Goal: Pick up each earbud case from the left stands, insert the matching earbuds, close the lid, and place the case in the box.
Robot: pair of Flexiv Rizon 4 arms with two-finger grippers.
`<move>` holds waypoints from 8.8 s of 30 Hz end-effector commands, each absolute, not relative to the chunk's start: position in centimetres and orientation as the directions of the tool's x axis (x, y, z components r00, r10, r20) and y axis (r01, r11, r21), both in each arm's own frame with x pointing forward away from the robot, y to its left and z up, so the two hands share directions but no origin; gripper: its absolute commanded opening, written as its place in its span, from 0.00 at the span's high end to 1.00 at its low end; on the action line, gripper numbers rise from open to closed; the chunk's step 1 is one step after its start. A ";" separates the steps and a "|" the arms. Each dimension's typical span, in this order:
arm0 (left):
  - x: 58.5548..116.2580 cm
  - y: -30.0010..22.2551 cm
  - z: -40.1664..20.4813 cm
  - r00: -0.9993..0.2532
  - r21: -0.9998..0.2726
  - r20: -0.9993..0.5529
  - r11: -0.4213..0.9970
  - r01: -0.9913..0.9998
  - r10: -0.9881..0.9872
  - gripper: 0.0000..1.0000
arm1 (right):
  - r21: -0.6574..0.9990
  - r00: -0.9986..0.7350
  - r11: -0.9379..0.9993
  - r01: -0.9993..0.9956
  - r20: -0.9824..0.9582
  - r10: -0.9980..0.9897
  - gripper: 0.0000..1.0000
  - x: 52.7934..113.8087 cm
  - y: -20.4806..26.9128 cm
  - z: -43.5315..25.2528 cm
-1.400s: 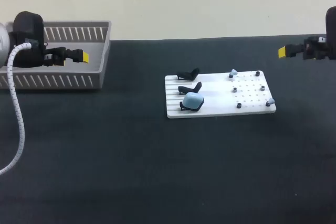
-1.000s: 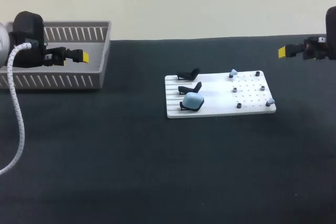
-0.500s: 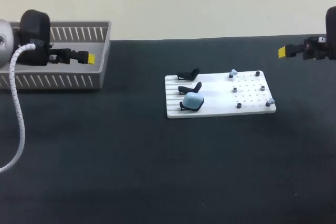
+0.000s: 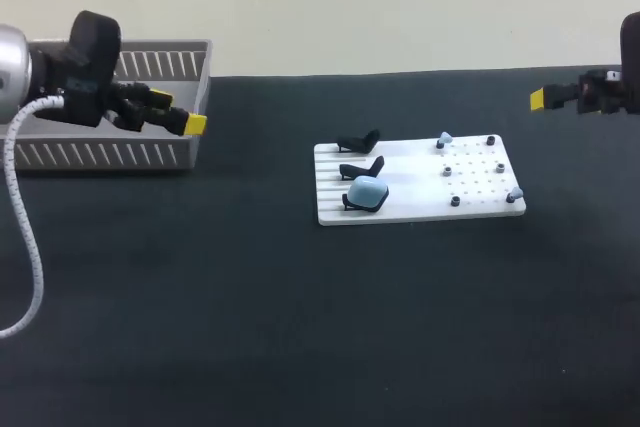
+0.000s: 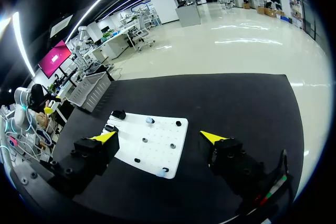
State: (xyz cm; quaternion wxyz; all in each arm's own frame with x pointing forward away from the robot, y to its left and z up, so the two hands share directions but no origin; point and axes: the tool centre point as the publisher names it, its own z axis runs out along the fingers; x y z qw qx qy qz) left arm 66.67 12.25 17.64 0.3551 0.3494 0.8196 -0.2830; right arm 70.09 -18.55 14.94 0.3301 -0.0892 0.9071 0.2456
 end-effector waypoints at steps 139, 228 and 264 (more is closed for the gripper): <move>66.9 -8.0 2.9 -0.019 -0.138 -0.891 -0.231 0.963 0.454 0.35 | 0.387 -0.766 0.863 -0.324 -0.643 0.000 0.00 70.1 -18.6 15.0; 64.9 -3.1 14.1 0.034 0.013 -0.990 -0.156 0.988 0.135 1.00 | 0.387 -0.766 0.863 -0.324 -0.643 0.000 0.00 70.1 -18.6 15.0; 65.0 -2.9 13.9 0.040 0.023 -0.994 -0.162 0.986 0.103 1.00 | 0.278 -0.660 0.774 -0.569 -0.716 -0.228 0.00 61.1 -6.2 18.7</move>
